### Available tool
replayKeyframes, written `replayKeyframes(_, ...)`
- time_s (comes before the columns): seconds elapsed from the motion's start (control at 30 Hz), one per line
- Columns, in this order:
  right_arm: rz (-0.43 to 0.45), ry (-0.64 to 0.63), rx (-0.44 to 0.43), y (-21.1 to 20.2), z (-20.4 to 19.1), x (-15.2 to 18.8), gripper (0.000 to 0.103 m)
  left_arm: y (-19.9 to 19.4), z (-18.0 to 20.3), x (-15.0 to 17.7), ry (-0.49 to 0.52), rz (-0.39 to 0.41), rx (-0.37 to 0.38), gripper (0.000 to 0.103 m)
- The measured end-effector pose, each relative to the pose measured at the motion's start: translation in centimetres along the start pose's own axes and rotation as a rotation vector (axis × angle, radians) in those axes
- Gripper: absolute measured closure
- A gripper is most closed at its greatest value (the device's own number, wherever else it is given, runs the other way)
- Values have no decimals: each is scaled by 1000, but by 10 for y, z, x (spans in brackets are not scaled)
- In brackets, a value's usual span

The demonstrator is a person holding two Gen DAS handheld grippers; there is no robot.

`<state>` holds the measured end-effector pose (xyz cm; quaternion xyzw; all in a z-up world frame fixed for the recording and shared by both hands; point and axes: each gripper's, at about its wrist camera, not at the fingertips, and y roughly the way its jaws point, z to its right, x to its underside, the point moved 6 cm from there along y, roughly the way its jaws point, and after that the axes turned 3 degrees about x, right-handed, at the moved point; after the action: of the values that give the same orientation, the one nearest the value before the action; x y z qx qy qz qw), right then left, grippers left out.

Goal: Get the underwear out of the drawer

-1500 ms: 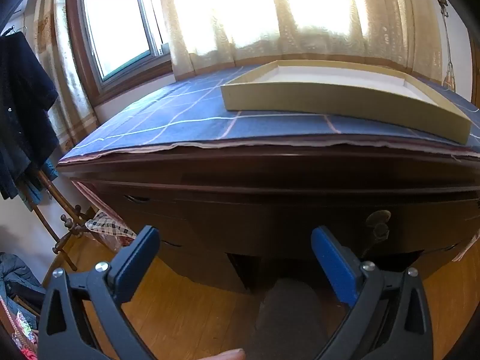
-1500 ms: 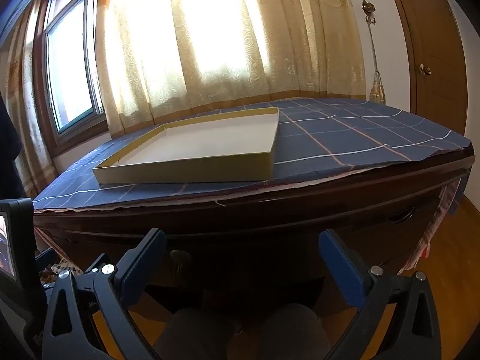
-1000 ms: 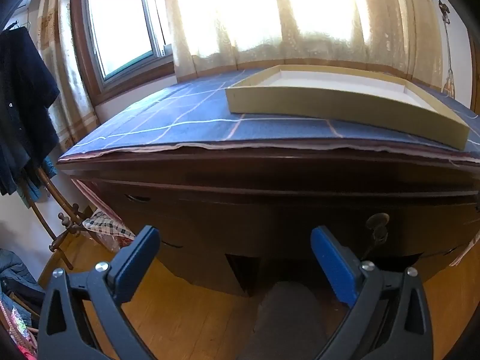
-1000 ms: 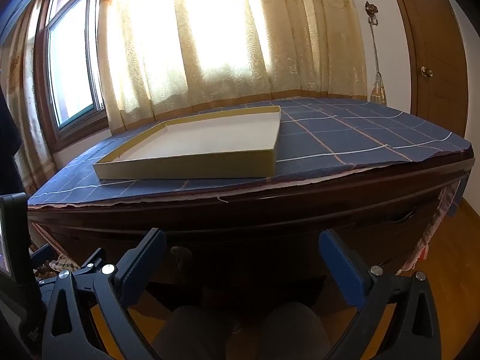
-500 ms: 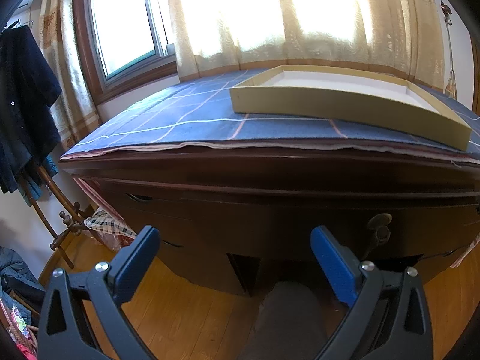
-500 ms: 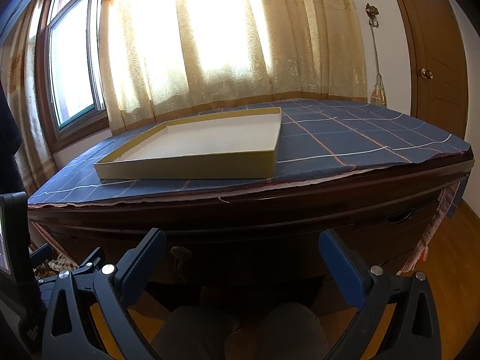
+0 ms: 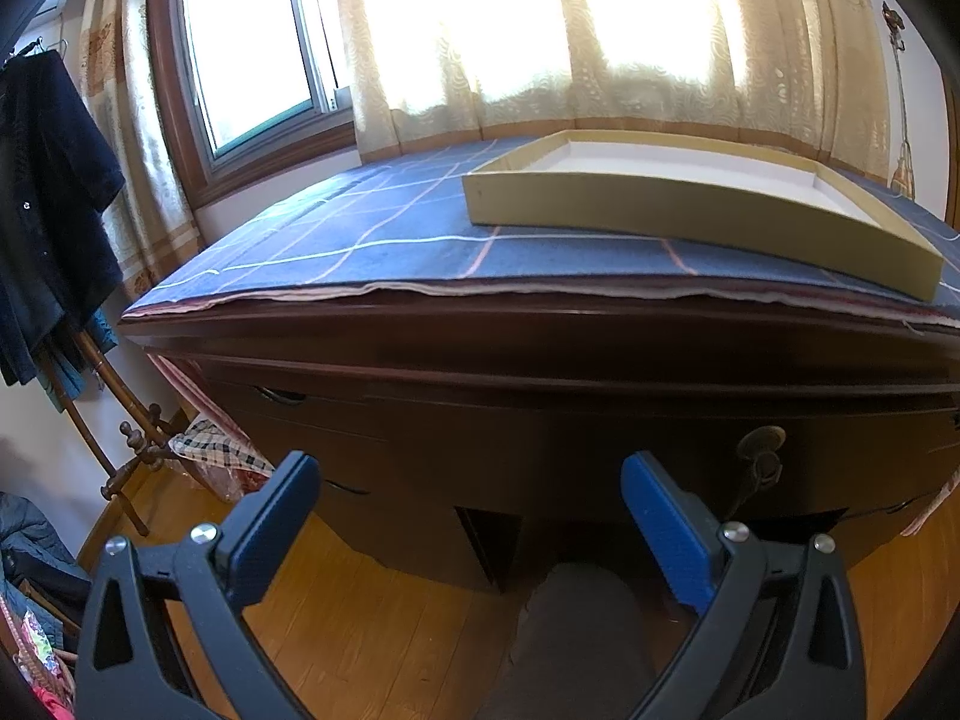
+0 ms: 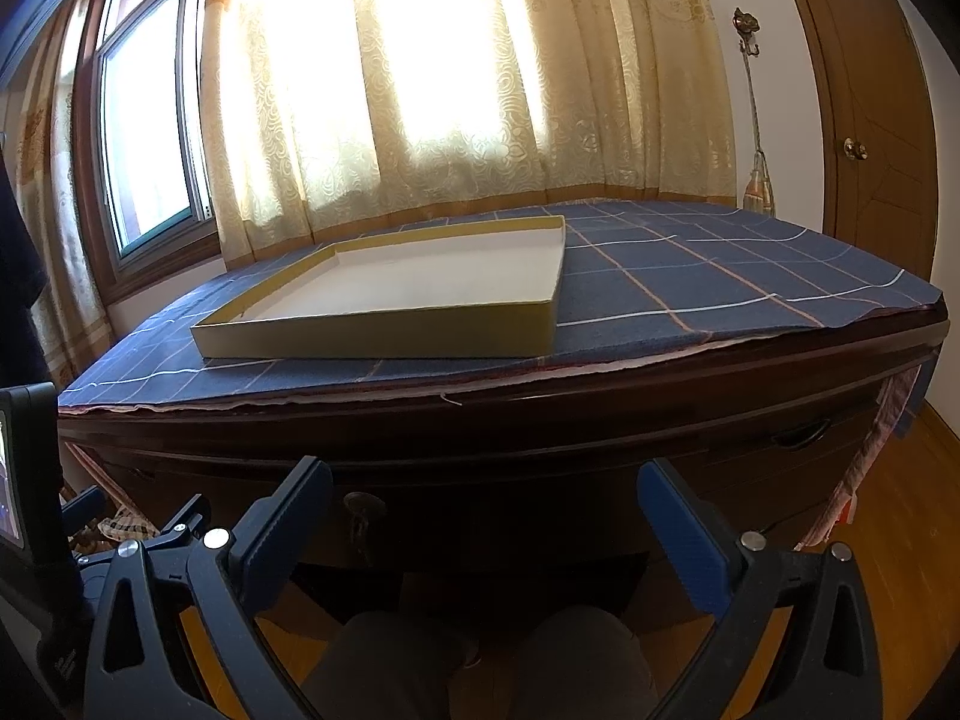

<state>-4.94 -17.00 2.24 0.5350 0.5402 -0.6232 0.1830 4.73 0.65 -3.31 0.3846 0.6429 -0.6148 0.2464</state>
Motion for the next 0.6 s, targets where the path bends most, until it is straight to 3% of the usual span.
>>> replayKeyframes(0.6,-1,-5,0,-2,-2,0,0,0,-1,0,0,0,0,1)
